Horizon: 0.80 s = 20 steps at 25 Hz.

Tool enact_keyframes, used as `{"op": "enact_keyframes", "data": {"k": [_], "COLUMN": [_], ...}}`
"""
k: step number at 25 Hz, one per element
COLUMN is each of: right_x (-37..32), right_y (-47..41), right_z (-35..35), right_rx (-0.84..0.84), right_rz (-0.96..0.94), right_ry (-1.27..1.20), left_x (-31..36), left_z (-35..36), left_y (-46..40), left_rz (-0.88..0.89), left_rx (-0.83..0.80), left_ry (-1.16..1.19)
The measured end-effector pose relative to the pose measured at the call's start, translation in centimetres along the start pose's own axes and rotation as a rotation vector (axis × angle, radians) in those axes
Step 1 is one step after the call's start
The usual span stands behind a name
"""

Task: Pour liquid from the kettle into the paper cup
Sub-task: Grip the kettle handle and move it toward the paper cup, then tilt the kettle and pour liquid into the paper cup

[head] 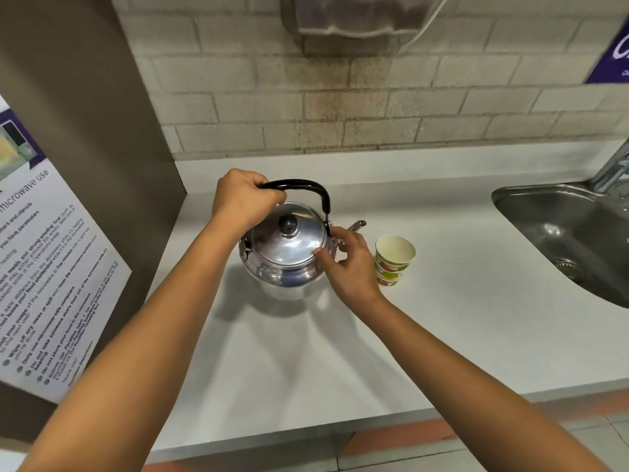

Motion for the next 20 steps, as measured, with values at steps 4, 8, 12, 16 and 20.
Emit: {"op": "enact_keyframes", "data": {"k": [4,8,12,16,20], "right_x": [1.5,2.5,3.9,5.4,5.9], "right_y": [0.7,0.7,0.2,-0.2,0.1], "right_z": [0.3,0.5,-0.6,-0.5,-0.5], "right_rx": [-0.045,-0.105,-0.116,-0.184,-0.188], "right_rz": [-0.002,-0.019,-0.019,0.061,0.088], "right_ry": [-0.033,-0.087,-0.228,-0.378,-0.462], "left_x": [0.4,1.6,3.1,4.7,5.8], "left_z": [0.5,1.5,3.1,4.7,5.9], "left_y": [0.1,0.0,0.0,0.4,1.0], "left_rz": [-0.021,-0.027,-0.027,0.002,0.016], "left_rx": [0.029,0.045,0.043,0.025,0.024], "left_ry": [-0.001,-0.015,-0.097,-0.191,-0.309]}}
Point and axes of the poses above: each hand's wrist, its own y-axis away from the middle knuckle, its own z-axis out of the palm, x = y × z, the point moved 9 cm from there along -y, towards the middle knuckle, and after that the axes turned 5 degrees about -x, right-handed, at the moved point
